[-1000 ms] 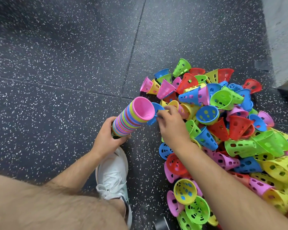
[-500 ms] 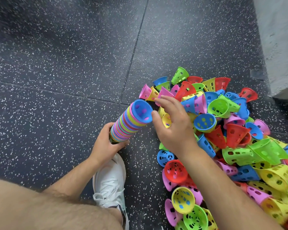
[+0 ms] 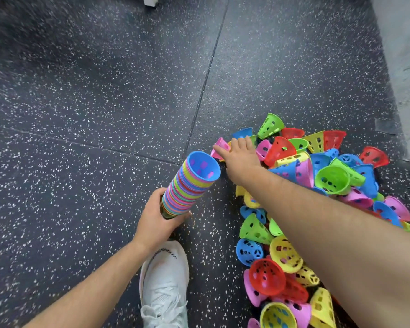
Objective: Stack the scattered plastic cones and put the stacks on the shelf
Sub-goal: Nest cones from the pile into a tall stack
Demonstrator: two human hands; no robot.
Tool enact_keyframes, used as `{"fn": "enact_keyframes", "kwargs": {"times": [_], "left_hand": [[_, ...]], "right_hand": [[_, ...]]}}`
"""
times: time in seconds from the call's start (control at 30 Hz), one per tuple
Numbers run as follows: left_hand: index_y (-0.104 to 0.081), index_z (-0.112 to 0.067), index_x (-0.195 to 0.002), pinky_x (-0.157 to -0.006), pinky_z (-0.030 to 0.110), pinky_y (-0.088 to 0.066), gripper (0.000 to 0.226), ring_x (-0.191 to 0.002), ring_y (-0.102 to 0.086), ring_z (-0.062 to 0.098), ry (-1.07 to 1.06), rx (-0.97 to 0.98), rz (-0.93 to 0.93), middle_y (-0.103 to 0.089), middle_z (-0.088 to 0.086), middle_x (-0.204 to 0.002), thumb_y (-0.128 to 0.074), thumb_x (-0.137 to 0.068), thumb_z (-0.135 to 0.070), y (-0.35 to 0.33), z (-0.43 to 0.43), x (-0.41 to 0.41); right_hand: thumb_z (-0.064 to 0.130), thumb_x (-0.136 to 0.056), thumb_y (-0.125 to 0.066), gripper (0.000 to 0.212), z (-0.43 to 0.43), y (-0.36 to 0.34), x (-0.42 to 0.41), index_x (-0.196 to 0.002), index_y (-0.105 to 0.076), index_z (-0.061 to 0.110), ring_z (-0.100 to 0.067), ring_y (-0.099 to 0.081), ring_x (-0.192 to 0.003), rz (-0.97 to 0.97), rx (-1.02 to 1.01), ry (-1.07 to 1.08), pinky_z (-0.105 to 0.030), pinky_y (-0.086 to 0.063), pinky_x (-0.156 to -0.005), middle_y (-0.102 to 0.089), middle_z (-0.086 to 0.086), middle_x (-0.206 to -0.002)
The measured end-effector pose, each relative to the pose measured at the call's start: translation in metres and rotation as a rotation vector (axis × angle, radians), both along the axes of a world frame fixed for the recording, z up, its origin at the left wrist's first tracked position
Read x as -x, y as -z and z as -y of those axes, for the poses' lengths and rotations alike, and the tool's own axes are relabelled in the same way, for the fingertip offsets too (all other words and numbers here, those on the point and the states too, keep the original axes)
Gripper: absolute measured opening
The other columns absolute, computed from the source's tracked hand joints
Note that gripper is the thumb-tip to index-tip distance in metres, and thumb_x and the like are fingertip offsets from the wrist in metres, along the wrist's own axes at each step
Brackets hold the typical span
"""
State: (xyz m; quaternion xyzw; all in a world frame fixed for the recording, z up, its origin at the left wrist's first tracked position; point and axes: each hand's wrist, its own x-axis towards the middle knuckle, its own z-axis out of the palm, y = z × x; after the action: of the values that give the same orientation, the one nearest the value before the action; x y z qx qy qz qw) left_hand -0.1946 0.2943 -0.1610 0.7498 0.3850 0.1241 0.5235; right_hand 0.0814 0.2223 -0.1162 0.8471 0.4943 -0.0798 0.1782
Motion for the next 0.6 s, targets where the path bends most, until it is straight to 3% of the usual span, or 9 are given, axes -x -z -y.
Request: {"fn": "enact_keyframes", "kwargs": {"times": [0.07, 0.17, 0.33, 0.47, 0.6], "left_hand": [[-0.056, -0.043, -0.121, -0.092, 0.042, -0.057, 0.061, -0.105, -0.067, 0.006, 0.011, -0.004, -0.010, -0.067, -0.018, -0.115, -0.093, -0.073, -0.035, -0.001, -0.001, -0.001], [-0.055, -0.040, -0.122, -0.095, 0.043, -0.055, 0.061, -0.109, -0.065, 0.007, 0.028, -0.011, -0.026, -0.066, -0.018, -0.116, -0.093, -0.075, -0.028, -0.001, -0.001, -0.001], [-0.054, -0.045, -0.122, -0.095, 0.040, -0.055, 0.064, -0.109, -0.065, 0.005, 0.036, -0.005, -0.034, -0.065, -0.019, -0.118, -0.089, -0.069, -0.046, -0.004, -0.003, 0.000], [-0.053, -0.044, -0.125, -0.095, 0.046, -0.056, 0.068, -0.110, -0.066, 0.007, 0.035, -0.001, -0.053, -0.066, -0.016, -0.120, -0.088, -0.068, -0.050, -0.003, -0.002, 0.001], [-0.052, -0.043, -0.126, -0.097, 0.048, -0.055, 0.068, -0.111, -0.066, 0.008, 0.044, -0.025, -0.066, -0.065, -0.015, -0.122, -0.087, -0.069, -0.049, -0.004, -0.001, 0.001]], "right_hand": [[0.014, -0.088, -0.056, 0.070, -0.005, 0.005, -0.003, -0.151, -0.029, 0.028, -0.039, -0.035, -0.132, 0.050, -0.027, -0.008, -0.053, -0.005, -0.121, -0.047, -0.017, -0.134], [0.008, -0.084, -0.057, 0.055, -0.008, 0.008, -0.004, -0.136, -0.045, 0.018, -0.037, -0.041, -0.124, 0.044, -0.094, -0.013, -0.051, -0.006, -0.122, -0.052, -0.014, -0.123], [0.016, -0.092, -0.056, 0.032, 0.006, -0.001, -0.007, -0.124, -0.051, 0.014, -0.032, -0.043, -0.121, -0.014, -0.230, 0.003, -0.046, -0.006, -0.124, -0.053, -0.010, -0.119], [0.038, -0.096, -0.055, 0.029, 0.031, -0.036, -0.001, -0.112, -0.062, 0.015, -0.031, -0.051, -0.109, -0.132, -0.579, 0.184, -0.040, -0.025, -0.107, -0.062, -0.008, -0.107], [0.030, -0.095, -0.061, 0.017, 0.068, -0.078, 0.020, -0.105, -0.064, 0.016, -0.026, -0.056, -0.098, -0.317, -1.022, 0.368, -0.040, -0.038, -0.089, -0.065, 0.000, -0.099]]}}
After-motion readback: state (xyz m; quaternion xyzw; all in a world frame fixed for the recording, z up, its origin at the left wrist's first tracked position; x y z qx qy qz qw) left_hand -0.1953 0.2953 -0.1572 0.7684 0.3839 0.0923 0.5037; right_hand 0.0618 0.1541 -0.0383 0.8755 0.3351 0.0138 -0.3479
